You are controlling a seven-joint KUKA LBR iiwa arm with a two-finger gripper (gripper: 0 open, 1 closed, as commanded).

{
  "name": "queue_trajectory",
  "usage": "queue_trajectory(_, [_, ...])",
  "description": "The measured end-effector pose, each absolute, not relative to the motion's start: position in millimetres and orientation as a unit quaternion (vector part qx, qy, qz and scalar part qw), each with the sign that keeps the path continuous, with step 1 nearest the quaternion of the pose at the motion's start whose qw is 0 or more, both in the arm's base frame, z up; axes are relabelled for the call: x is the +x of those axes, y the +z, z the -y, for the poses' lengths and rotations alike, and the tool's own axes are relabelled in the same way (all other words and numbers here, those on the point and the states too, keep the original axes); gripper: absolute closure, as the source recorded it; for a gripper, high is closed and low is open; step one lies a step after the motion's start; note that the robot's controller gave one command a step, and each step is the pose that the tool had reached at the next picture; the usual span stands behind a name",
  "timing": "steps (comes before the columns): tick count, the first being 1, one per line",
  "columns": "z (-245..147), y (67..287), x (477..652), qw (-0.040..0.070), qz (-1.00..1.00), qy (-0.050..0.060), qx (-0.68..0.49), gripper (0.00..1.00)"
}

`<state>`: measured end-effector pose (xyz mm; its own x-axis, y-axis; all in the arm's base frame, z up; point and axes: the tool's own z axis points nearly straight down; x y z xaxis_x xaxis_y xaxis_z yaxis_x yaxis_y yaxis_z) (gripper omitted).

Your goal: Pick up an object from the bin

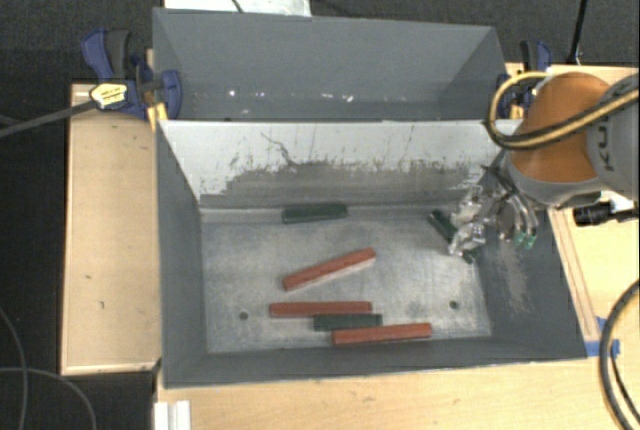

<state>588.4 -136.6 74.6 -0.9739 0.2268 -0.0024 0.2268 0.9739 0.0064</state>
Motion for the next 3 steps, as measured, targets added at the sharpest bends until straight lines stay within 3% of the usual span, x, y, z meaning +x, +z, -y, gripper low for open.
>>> queue_trajectory(3, [137, 102, 588.3, 0.003, -0.994, 0.0, 0.112, 1.0])
